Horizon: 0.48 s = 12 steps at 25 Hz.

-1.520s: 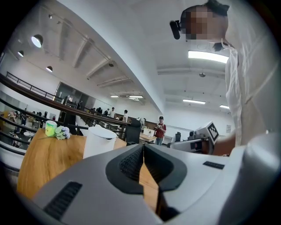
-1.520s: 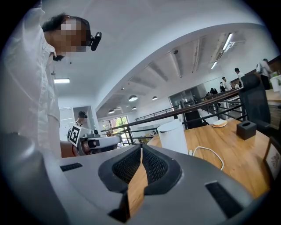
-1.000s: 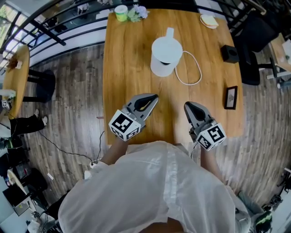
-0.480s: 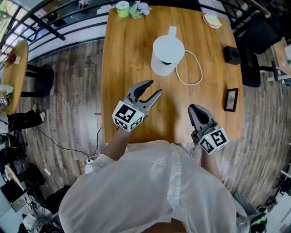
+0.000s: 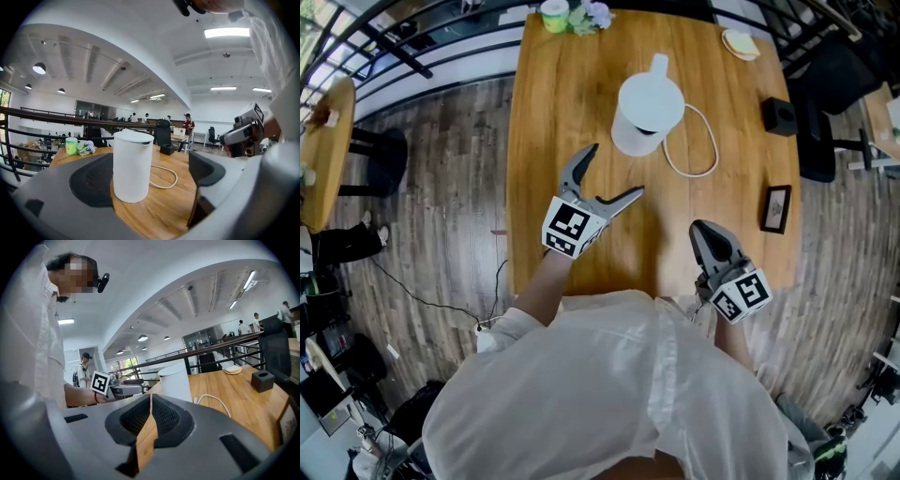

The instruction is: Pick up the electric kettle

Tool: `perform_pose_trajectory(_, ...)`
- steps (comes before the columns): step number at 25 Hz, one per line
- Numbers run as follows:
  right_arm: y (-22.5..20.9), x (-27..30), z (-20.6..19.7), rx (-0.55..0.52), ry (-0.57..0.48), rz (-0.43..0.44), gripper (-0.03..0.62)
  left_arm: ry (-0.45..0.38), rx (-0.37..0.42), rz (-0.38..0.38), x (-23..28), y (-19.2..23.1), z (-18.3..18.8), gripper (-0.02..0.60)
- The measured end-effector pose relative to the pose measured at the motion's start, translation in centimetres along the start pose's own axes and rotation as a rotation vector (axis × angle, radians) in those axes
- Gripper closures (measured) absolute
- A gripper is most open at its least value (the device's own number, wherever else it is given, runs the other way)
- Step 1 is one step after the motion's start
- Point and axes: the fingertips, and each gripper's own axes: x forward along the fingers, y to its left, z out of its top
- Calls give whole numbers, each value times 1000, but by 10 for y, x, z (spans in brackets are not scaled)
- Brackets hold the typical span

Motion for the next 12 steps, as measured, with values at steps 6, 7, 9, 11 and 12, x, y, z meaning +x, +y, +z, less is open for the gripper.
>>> perform_pose_trajectory(6,2,-5,-1,7,15,-20,579,22,41,12,17,11,-12,63)
perform_pose_trajectory(7,2,-7,-1,6,19,-25,579,25,50,16,21,13,-15,57)
perform_pose_trajectory(9,1,-10,-1,7,27,-39,579,28,68,25,31,19,-21,43)
perform_pose_trajectory(11,-3,-14,-2,12,34,-57,579,31,90,35,41,24,-26,29)
perform_pose_trajectory(12,-5,-15,-2,15,38,-66,579,31,100,39,47,27,-28,21)
